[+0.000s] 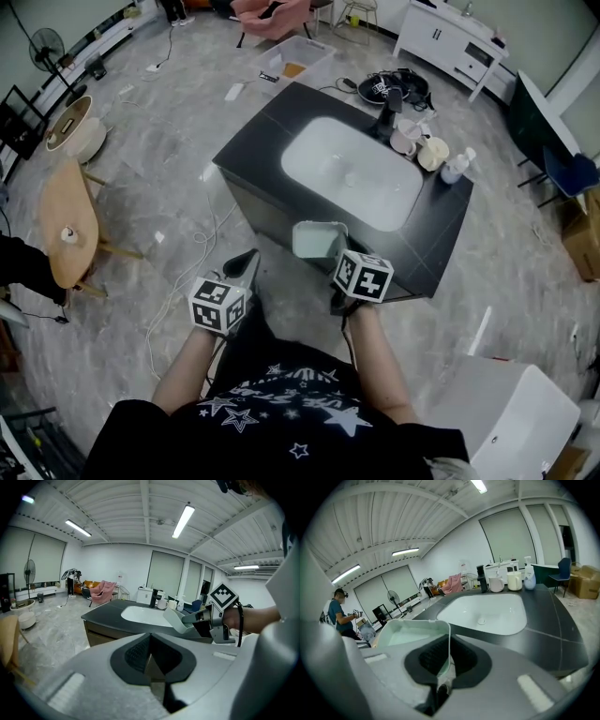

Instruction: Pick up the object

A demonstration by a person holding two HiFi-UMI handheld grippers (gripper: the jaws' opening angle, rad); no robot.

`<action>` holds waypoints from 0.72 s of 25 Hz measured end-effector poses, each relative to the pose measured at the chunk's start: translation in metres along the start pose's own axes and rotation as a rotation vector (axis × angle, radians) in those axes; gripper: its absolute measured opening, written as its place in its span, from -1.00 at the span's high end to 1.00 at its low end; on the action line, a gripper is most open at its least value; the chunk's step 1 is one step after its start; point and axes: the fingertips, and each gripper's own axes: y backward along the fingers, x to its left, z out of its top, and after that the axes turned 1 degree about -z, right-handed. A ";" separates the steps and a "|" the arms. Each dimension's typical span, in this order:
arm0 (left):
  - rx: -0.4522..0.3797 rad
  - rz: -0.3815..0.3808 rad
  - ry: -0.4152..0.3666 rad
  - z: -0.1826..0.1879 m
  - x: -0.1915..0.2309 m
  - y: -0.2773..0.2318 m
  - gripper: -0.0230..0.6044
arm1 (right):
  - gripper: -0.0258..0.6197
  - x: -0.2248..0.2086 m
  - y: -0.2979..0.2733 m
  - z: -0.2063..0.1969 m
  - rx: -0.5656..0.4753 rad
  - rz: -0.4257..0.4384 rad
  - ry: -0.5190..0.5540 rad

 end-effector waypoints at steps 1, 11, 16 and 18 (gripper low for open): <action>0.000 0.005 0.001 -0.004 -0.007 0.004 0.89 | 0.89 -0.003 0.007 -0.005 0.003 0.007 0.003; -0.021 0.071 0.015 -0.029 -0.061 0.053 0.89 | 0.89 -0.012 0.057 -0.050 0.045 0.061 0.044; -0.014 0.116 0.033 -0.047 -0.067 0.083 0.89 | 0.89 -0.002 0.068 -0.067 0.063 0.093 0.056; -0.008 0.128 0.051 -0.057 -0.067 0.093 0.89 | 0.89 0.002 0.070 -0.074 0.069 0.101 0.063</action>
